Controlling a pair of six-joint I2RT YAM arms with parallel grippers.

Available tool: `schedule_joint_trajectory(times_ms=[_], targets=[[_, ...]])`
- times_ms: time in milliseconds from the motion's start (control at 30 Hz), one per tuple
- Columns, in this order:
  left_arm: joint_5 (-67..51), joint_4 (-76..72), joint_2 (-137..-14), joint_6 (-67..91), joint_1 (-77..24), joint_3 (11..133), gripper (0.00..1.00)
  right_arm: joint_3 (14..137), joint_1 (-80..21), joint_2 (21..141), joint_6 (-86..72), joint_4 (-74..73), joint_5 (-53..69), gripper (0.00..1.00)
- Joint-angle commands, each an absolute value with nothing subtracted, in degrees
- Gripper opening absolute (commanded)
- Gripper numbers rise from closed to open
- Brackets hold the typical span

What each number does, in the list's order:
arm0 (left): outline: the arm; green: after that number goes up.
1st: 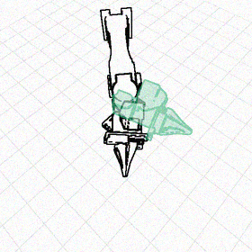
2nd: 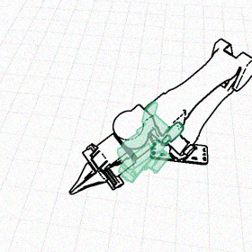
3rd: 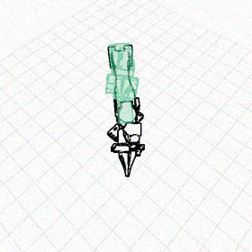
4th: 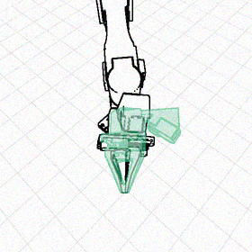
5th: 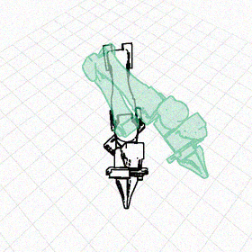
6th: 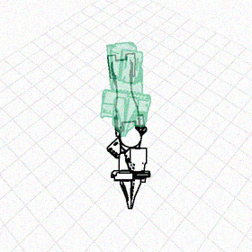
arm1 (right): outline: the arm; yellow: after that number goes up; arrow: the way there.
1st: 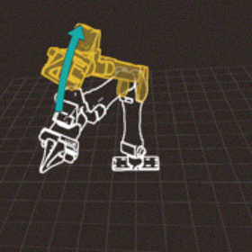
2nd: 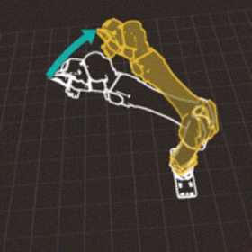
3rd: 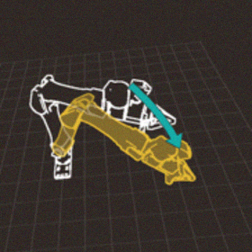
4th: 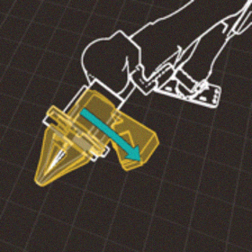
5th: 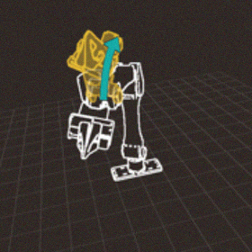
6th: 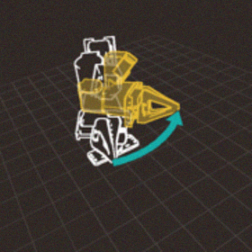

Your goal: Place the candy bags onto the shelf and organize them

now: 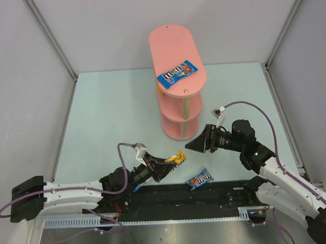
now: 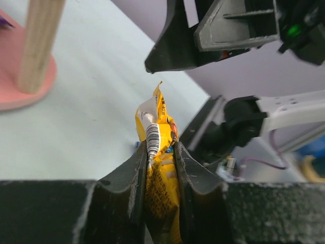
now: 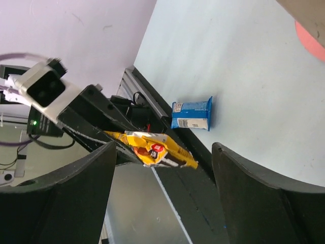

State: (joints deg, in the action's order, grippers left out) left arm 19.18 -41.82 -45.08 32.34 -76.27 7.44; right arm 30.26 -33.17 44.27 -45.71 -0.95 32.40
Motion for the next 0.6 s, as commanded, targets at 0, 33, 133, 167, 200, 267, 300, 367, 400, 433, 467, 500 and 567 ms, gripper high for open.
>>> schedule_joint_trajectory(times_ms=[0, 33, 133, 167, 200, 267, 300, 367, 400, 433, 467, 500, 567], targets=[[6.1, -64.0, -49.4, 48.4, -71.7, 5.0, 0.17, 29.0, -34.0, 43.2, -43.3, 4.8, 33.7, 0.8], [4.4, -66.3, -51.9, 49.5, -71.0, 4.7, 0.17, 29.0, -34.2, 43.5, -43.4, 4.9, 33.9, 0.8], [-1.6, -78.3, -59.5, 53.4, -69.1, 3.7, 0.14, 28.7, -34.5, 44.6, -43.7, 6.5, 35.9, 0.8], [-3.0, -85.8, -61.6, 54.3, -68.7, 3.5, 0.14, 28.7, -34.8, 44.6, -43.8, 6.8, 36.4, 0.8], [-5.1, -89.8, -63.9, 56.5, -68.3, 3.4, 0.13, 28.6, -35.2, 45.0, -43.8, 7.3, 37.2, 0.8], [-6.8, -98.8, -71.9, 58.9, -67.8, 3.9, 0.11, 28.6, -35.9, 45.1, -43.9, 7.7, 37.4, 0.8], [-8.9, -98.9, -73.7, 60.7, -67.2, 4.8, 0.08, 28.6, -36.3, 44.9, -43.9, 7.8, 37.4, 0.8], [-10.8, -98.9, -77.1, 59.9, -67.1, 7.6, 0.1, 28.6, -36.6, 44.7, -44.3, 8.3, 37.6, 0.79], [-11.3, -98.9, -77.4, 59.4, -67.1, 8.2, 0.13, 28.5, -36.6, 44.6, -44.5, 8.3, 38.0, 0.79], [-12.0, -98.9, -77.8, 59.1, -67.1, 9.4, 0.14, 28.6, -36.6, 43.9, -44.5, 8.2, 38.1, 0.79], [-12.1, -98.9, -77.3, 58.6, -67.1, 9.7, 0.14, 28.6, -36.7, 43.5, -44.4, 7.8, 38.1, 0.79], [-12.0, -98.9, -77.0, 57.8, -67.0, 9.8, 0.15, 28.6, -36.7, 42.9, -44.0, 6.6, 37.8, 0.79], [-11.8, -98.9, -76.1, 57.7, -65.9, 9.8, 0.15, 28.6, -36.7, 41.8, -43.2, 5.0, 37.3, 0.79]])
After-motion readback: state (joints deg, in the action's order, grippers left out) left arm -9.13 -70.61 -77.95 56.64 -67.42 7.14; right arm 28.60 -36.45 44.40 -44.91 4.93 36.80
